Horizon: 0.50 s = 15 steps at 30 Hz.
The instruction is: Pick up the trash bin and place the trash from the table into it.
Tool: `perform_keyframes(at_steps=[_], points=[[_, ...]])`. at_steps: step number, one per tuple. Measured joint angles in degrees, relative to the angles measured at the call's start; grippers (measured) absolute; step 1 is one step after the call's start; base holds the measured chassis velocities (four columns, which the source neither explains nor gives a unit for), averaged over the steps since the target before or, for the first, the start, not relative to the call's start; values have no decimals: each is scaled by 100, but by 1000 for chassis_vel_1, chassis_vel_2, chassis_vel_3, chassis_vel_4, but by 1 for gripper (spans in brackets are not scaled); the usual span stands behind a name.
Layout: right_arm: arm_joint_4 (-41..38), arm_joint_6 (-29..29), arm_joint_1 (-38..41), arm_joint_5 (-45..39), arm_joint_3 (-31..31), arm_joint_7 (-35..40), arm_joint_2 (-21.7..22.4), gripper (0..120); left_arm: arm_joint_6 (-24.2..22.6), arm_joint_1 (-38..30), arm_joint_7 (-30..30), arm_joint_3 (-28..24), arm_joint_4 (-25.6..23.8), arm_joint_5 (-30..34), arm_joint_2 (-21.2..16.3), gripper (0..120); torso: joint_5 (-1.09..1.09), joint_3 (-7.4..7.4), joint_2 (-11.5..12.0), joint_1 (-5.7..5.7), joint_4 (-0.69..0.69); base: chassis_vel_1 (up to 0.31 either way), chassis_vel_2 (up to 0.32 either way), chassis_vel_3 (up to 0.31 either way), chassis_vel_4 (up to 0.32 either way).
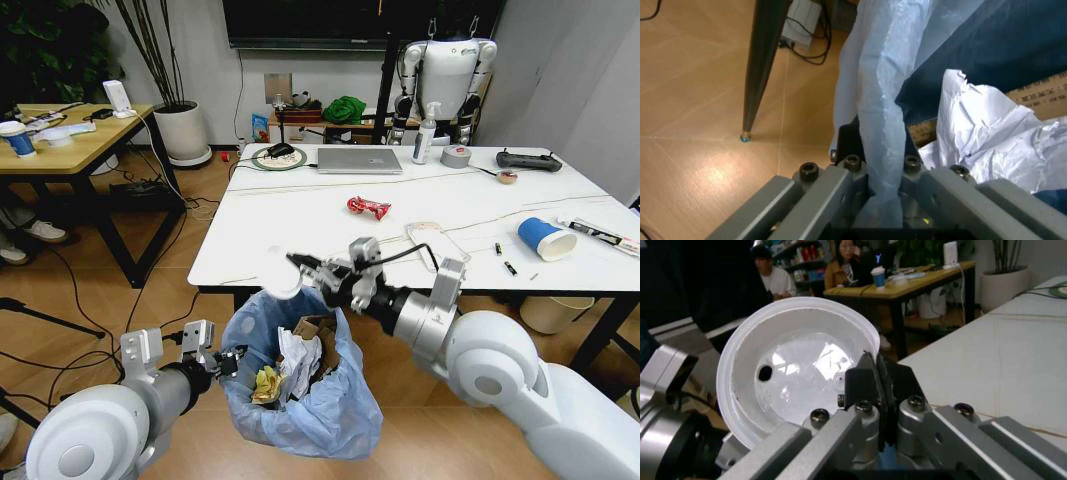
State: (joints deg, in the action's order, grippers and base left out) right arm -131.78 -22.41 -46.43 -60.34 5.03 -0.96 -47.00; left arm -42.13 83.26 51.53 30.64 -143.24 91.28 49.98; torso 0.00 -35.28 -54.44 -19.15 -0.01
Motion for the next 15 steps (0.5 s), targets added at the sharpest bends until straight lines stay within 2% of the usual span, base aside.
perform_keyframes(at_steps=[2,7,9,13,15], points=[[40,50,-20,118,22,-183,15,0,0,2,1,7,0,5,0,0,0,0,0,0,0,0,0,0,0],[129,129,-153,374,80,-523,59,22,0,21,5,30,0,16,-18,0,0,0,0,-1,0,0,0,0,0],[129,135,-180,385,80,-527,59,25,0,26,5,34,0,16,-25,0,0,0,0,-1,0,0,0,0,0],[126,150,-265,407,34,-559,48,43,0,49,7,51,0,18,-31,0,0,0,0,-1,0,0,0,0,0],[122,152,-265,405,13,-540,38,47,0,57,7,56,0,18,-31,0,0,0,0,-1,0,0,0,0,0]])
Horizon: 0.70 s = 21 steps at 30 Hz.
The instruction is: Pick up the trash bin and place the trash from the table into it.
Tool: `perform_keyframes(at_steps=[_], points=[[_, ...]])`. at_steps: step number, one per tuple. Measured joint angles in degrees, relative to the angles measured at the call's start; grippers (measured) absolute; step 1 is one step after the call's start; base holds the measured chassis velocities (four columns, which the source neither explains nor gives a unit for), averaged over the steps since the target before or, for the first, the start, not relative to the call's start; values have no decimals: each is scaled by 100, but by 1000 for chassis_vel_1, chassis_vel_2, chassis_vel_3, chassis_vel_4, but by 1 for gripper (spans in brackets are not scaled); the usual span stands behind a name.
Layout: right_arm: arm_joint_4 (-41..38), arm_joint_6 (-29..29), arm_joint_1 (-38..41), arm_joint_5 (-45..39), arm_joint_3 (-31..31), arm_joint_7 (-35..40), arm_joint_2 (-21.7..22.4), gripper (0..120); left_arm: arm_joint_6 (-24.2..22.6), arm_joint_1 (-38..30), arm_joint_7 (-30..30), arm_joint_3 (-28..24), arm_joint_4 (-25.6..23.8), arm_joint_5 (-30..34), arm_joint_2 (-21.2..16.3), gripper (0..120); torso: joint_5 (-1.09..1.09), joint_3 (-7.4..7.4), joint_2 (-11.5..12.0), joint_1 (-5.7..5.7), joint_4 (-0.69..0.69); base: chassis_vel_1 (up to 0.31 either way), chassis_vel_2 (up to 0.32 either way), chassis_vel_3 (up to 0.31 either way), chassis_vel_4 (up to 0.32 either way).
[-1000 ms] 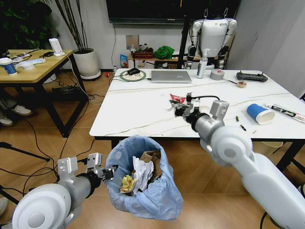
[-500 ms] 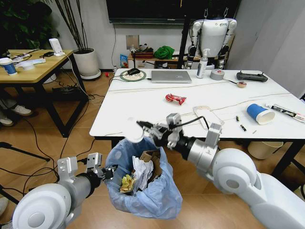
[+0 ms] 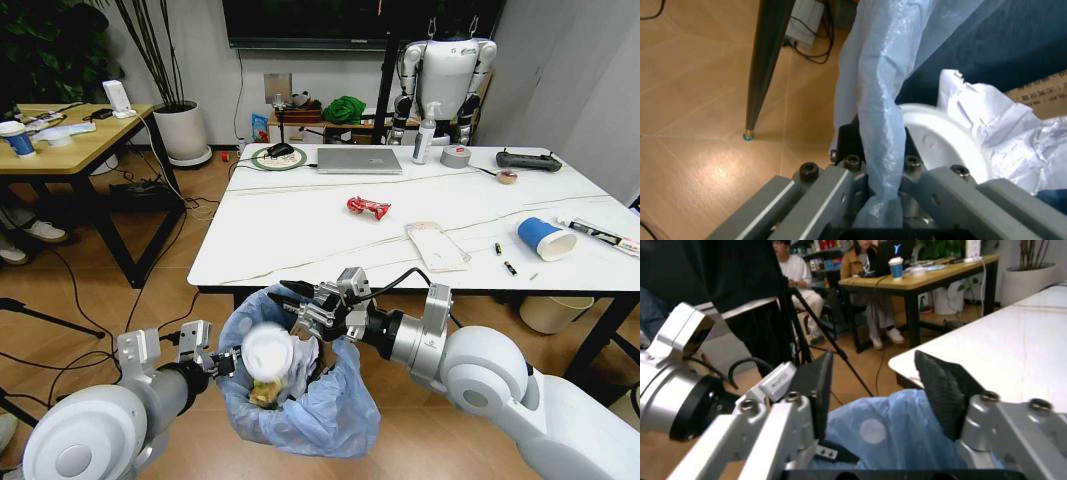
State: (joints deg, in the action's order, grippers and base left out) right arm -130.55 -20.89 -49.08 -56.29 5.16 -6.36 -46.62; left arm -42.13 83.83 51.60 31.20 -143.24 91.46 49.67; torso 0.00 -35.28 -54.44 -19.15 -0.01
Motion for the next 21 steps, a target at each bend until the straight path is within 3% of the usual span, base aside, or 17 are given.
perform_keyframes(at_steps=[4,11,13,17,21], points=[[-27,-18,116,-211,-185,597,-101,65,0,39,5,10,0,-4,4,0,0,0,0,0,-1,0,0,0,0],[-53,-293,301,-586,-481,1767,-249,85,0,89,7,10,0,-38,43,0,0,0,0,0,0,0,0,0,0],[-20,-557,435,-919,-585,2664,-344,94,0,99,7,8,0,-40,45,0,0,0,0,0,0,0,0,0,0],[201,-1162,549,-1278,-903,3948,-439,100,0,132,7,12,0,-44,49,0,1,0,0,0,-1,0,0,0,0],[411,-1577,398,-1119,-1315,4119,-343,100,0,143,7,6,0,-47,79,0,2,0,0,0,0,0,0,0,0]])
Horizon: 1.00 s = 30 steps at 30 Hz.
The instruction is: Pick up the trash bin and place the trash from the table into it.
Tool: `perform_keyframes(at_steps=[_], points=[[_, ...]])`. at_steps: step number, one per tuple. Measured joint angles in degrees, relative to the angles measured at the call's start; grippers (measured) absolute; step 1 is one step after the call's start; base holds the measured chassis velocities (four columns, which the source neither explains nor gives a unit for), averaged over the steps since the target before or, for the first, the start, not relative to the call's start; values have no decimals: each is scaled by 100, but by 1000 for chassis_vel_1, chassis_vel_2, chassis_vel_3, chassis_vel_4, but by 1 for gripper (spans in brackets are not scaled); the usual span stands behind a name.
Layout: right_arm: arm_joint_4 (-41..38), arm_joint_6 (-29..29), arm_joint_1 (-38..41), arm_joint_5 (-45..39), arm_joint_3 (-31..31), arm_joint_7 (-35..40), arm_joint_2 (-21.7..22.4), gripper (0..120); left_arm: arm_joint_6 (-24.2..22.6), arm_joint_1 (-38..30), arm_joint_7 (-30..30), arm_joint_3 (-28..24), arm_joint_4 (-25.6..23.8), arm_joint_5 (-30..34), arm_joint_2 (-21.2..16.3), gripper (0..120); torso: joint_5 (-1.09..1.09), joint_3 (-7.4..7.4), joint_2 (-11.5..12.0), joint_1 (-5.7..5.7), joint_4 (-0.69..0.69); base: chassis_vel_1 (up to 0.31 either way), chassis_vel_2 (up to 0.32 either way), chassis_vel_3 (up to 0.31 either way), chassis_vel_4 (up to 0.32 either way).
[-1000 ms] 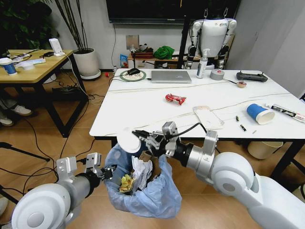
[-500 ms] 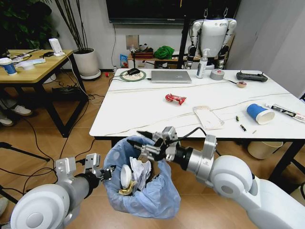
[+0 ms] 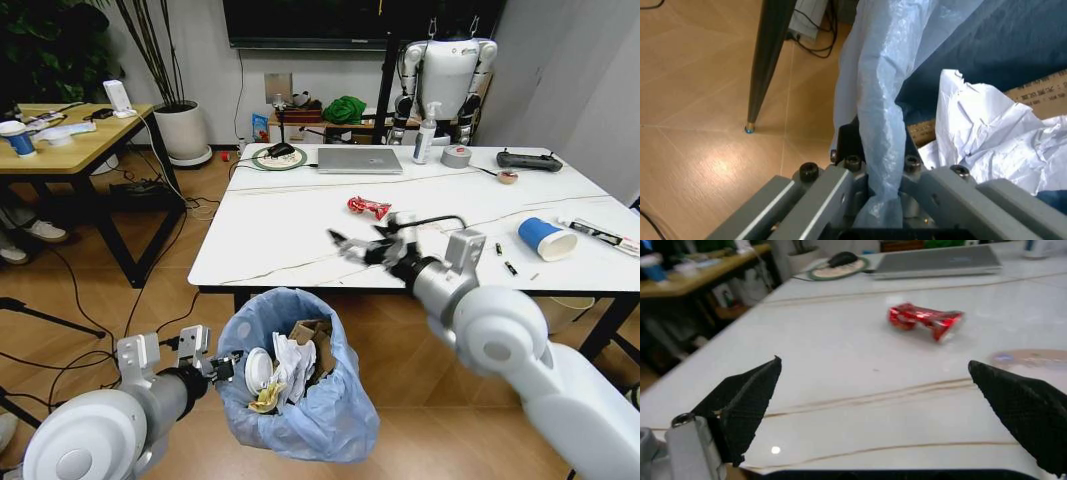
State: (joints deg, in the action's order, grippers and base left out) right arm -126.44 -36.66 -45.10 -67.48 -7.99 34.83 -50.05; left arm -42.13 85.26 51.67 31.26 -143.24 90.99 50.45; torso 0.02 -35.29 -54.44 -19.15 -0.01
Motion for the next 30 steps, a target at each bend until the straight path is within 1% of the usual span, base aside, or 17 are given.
perform_keyframes(at_steps=[2,4,7,11,16,30], points=[[82,-355,-130,37,-315,-25,109,100,0,4,0,-11,0,-2,16,0,0,0,0,0,1,0,0,0,0],[168,-546,-191,106,-498,-72,203,100,0,-2,-4,-20,0,-8,18,0,-1,0,0,0,2,0,0,0,0],[305,-548,-197,285,-527,-146,268,100,0,-15,-22,-23,0,-9,7,0,-1,0,0,0,1,0,0,0,0],[745,-597,-209,904,-456,-514,354,100,0,-24,-57,-18,0,-3,-10,0,-1,0,0,0,0,0,0,0,0],[1016,-596,-296,1049,-421,-637,422,100,0,-11,-65,5,0,7,0,0,0,0,0,0,1,0,0,0,0],[1362,-564,-298,1077,-294,-638,577,100,0,-20,-73,15,0,41,19,0,-1,0,0,0,0,0,0,0,0]])
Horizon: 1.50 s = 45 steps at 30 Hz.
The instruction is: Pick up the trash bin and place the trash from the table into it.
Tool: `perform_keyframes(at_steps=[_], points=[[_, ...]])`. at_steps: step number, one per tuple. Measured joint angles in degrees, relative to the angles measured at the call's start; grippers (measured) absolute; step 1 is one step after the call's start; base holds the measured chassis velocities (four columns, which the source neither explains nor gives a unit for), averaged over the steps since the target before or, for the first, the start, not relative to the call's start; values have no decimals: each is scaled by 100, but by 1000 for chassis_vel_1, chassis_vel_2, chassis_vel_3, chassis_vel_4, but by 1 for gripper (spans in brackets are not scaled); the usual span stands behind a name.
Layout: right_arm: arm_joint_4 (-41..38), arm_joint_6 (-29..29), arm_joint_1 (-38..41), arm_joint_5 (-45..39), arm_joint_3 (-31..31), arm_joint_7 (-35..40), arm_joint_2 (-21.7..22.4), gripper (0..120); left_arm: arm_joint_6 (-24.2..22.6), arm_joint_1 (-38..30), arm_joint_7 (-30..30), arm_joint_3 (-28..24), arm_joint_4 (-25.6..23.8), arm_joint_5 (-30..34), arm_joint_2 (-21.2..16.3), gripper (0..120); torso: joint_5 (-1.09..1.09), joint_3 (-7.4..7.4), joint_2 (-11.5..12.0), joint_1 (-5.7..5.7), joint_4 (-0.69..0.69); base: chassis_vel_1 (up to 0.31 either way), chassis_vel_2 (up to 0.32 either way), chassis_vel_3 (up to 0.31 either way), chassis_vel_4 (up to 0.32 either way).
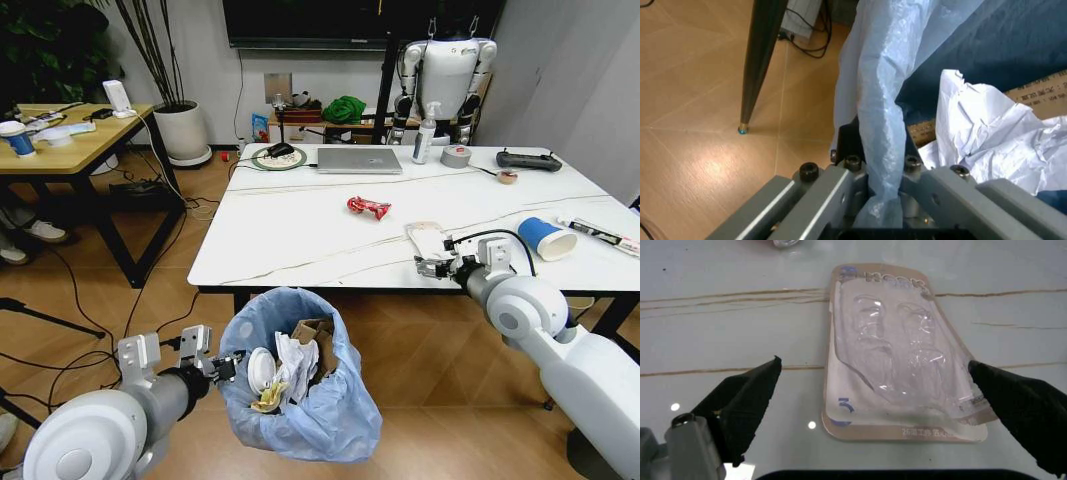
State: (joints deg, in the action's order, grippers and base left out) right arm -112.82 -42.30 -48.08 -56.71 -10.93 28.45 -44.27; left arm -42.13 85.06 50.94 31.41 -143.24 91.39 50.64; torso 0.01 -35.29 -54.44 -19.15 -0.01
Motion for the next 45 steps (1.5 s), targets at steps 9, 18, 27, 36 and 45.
perform_keyframes(at_steps=[9,18,27,36,45], points=[[73,9,-24,-22,-86,12,37,100,0,6,-4,18,0,23,-40,0,-1,0,0,0,0,0,0,0,0],[211,12,-49,45,-110,-17,48,99,0,28,-5,28,0,23,-54,0,-1,0,0,0,0,0,0,0,0],[371,47,-31,162,-100,-80,-12,81,0,76,-3,41,0,9,-40,0,-1,0,0,1,0,0,0,0,0],[414,149,-33,269,-104,-106,-30,52,0,72,-10,40,0,7,-44,0,-1,0,0,1,0,0,0,0,0],[428,237,-58,332,-106,-95,-80,18,0,87,-21,27,0,7,-40,0,-1,0,0,1,0,0,0,0,0]])
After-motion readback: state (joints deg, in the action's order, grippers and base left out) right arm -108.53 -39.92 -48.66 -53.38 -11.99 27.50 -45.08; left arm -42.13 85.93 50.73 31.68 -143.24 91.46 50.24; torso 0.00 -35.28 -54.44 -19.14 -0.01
